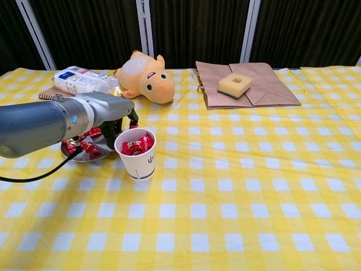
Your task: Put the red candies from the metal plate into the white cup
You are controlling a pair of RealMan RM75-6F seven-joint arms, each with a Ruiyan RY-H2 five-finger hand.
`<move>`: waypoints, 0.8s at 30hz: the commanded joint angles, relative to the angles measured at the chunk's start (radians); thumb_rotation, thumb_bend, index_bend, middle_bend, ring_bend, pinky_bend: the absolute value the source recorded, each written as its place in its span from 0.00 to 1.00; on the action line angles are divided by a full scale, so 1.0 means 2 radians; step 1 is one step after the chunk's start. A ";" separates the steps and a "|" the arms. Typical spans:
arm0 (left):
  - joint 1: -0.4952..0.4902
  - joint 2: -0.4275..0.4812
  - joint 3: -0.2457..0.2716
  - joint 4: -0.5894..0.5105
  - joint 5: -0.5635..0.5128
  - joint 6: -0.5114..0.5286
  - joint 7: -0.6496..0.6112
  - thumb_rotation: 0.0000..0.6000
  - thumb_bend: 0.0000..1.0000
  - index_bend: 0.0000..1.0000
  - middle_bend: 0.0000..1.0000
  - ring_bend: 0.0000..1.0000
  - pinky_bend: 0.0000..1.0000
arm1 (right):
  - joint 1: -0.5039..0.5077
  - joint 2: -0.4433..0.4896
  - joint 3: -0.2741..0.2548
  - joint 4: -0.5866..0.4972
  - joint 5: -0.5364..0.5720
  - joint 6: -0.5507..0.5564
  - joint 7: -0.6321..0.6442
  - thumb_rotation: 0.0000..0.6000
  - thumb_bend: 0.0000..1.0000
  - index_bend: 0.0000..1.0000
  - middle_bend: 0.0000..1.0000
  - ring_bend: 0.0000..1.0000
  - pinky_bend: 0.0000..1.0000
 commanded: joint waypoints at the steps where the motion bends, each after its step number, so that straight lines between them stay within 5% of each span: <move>1: 0.001 0.001 -0.002 -0.001 0.001 0.001 -0.003 1.00 0.44 0.43 0.92 0.96 0.97 | 0.000 0.000 0.000 0.000 0.000 0.000 0.000 1.00 0.42 0.00 0.00 0.00 0.00; 14: 0.006 0.030 -0.015 -0.022 0.008 0.012 -0.013 1.00 0.44 0.43 0.92 0.96 0.97 | 0.000 0.000 0.000 0.000 -0.001 0.001 0.000 1.00 0.42 0.00 0.00 0.00 0.00; 24: 0.010 0.079 -0.029 -0.089 0.048 0.027 -0.030 1.00 0.44 0.44 0.92 0.96 0.97 | 0.000 0.000 0.000 0.000 0.000 0.000 -0.002 1.00 0.42 0.00 0.00 0.00 0.00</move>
